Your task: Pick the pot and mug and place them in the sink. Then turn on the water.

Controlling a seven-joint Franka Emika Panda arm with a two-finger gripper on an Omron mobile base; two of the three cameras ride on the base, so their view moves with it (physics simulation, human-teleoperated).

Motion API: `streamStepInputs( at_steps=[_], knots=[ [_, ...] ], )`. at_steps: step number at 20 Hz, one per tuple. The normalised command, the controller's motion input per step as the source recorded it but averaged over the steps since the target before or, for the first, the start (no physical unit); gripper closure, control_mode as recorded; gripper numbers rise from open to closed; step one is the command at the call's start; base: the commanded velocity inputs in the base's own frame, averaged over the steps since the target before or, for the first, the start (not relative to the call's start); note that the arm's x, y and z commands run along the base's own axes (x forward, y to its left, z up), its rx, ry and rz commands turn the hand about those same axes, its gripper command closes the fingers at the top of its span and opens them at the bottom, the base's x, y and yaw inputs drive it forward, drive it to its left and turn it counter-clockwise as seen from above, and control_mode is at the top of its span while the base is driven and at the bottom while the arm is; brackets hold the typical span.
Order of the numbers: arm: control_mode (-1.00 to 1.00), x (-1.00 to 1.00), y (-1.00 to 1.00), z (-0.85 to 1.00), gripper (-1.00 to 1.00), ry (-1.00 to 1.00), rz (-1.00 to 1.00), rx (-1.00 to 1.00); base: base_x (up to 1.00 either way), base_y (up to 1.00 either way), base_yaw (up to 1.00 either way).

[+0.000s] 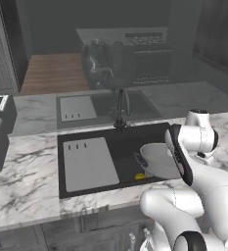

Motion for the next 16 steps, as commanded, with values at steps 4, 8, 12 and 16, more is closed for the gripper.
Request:
streamStepInputs(
  at_steps=[4, 8, 12, 16],
  knots=[
    [-1.0, 0.87, 0.06, -0.14, 1.0, 0.03, 0.02, 0.0, 0.0, 0.0, 0.0],
    [-1.0, 0.99, 0.0, -0.21, 1.0, 0.03, 0.02, 0.0, 0.0, 0.0, 0.0],
    [-1.0, 0.49, 0.0, -0.08, 1.0, 0.0, 0.0, -0.01, 0.0, 0.0, 0.0],
    [-1.0, 0.12, 0.0, 0.0, 1.0, 0.0, 0.0, -0.04, 0.0, 0.0, 0.0]
  ],
)
